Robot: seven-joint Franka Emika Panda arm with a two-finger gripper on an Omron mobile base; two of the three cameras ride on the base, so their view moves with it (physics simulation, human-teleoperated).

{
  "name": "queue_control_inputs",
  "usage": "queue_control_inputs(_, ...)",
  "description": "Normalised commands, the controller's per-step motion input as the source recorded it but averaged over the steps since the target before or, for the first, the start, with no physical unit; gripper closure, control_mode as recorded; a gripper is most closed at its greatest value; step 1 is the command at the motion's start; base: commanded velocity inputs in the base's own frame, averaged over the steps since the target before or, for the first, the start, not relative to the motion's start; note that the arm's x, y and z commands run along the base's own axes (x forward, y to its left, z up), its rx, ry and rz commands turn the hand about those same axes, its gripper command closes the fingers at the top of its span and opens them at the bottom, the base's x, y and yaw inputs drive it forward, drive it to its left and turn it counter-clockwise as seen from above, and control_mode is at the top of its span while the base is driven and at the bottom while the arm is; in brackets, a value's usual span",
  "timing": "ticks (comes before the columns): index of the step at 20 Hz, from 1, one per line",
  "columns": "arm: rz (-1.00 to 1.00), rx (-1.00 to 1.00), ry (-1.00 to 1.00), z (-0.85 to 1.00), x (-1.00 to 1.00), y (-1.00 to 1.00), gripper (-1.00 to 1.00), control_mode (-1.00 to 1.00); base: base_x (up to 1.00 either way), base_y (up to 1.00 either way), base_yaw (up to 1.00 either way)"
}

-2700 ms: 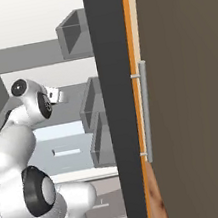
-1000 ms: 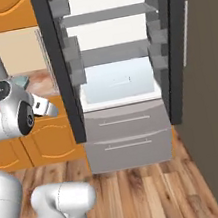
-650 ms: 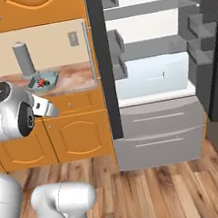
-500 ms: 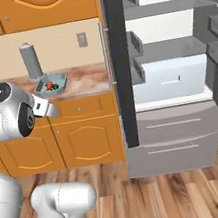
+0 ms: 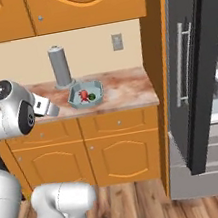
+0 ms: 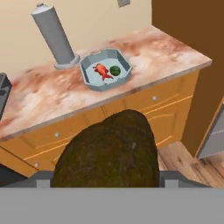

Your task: Place one avocado and one fish in each tupperware on the nearby counter, to pack two identical lunches.

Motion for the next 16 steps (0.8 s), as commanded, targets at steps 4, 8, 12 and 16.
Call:
queue_control_inputs(4, 0.0, 0.0, 0.0, 0.0, 0.0, 0.0, 1.0, 1.0, 0.16, 1.0, 0.04)
queue_control_inputs(8, 0.0, 0.0, 0.0, 0.0, 0.0, 0.0, 1.0, 1.0, 0.42, 1.0, 0.01)
queue_control_inputs(12, 0.0, 0.0, 0.0, 0.0, 0.0, 0.0, 1.0, 1.0, 0.96, 1.0, 0.0)
queue_control_inputs(16, 0.0, 0.0, 0.0, 0.0, 0.0, 0.0, 1.0, 1.0, 1.0, 1.0, 0.0)
